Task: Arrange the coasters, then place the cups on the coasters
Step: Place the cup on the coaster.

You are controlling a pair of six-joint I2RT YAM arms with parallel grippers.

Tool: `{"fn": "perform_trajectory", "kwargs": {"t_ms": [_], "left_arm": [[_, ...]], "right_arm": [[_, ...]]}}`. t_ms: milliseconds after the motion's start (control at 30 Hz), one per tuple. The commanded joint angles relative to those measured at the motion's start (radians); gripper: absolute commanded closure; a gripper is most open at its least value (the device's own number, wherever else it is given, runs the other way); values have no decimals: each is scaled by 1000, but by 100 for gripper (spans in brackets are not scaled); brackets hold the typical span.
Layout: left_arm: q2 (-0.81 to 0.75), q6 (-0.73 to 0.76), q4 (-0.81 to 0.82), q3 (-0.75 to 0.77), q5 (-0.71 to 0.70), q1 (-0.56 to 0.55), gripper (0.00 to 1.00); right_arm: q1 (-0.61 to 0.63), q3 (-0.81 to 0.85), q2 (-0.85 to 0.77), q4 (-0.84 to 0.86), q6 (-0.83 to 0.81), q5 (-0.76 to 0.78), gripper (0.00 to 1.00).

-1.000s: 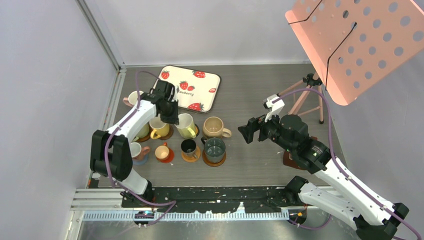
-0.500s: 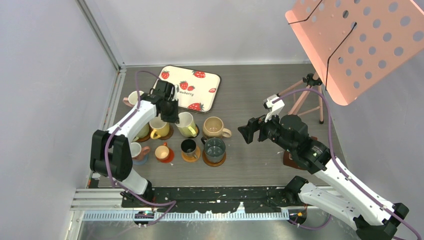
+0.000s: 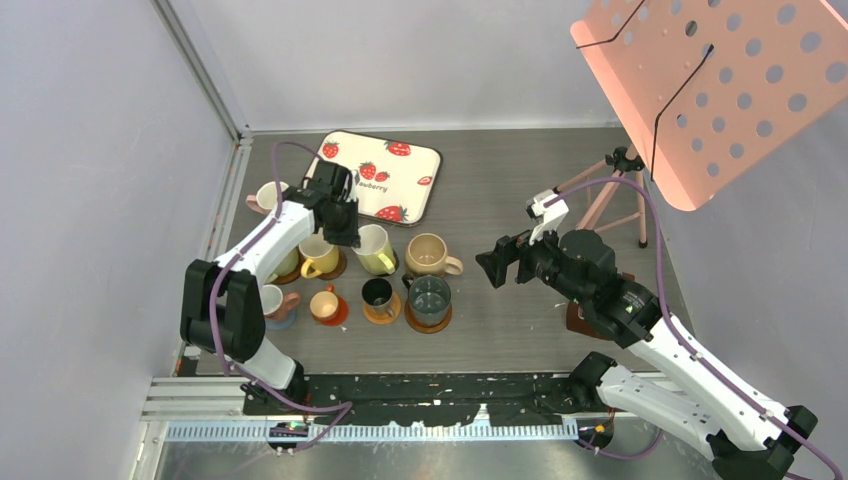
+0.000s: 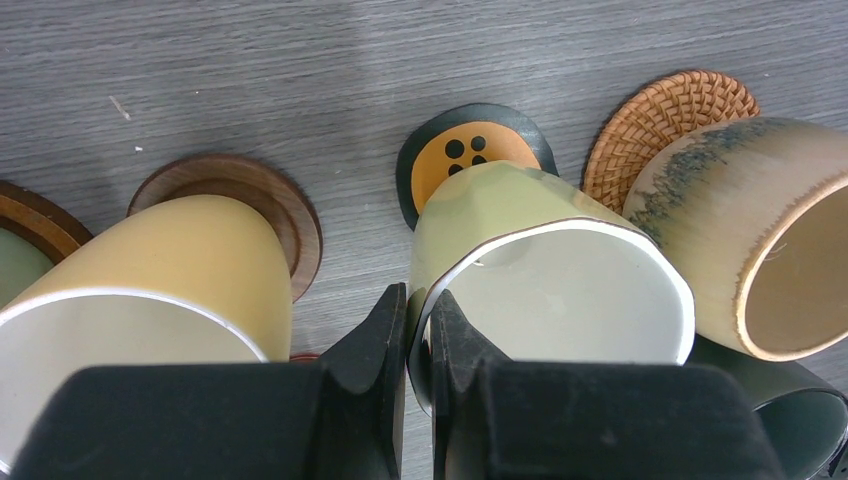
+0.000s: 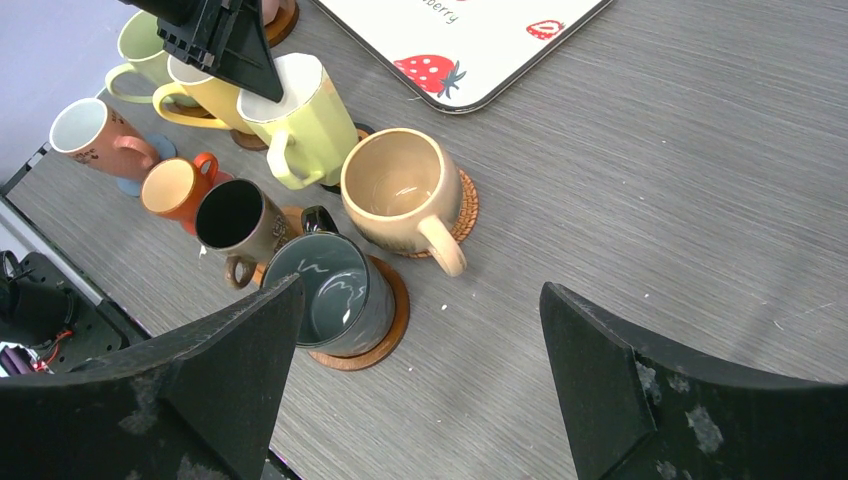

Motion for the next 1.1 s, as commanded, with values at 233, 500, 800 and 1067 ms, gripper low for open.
{"fn": "perform_trajectory", "kwargs": {"t_ms": [233, 500, 800, 1067], "left_arm": [[-10, -10, 50, 52, -7, -5, 100], [-11, -24, 64, 57, 16, -5, 100], [4, -26, 67, 56, 17, -6, 100], [5, -30, 63, 54, 22, -6, 94]], "right_arm": [[4, -4, -17, 45, -16, 13, 5], [3, -4, -17, 45, -17, 16, 5], [3, -5, -19, 44, -14, 15, 5], [4, -6, -27, 43, -16, 16, 5]]}}
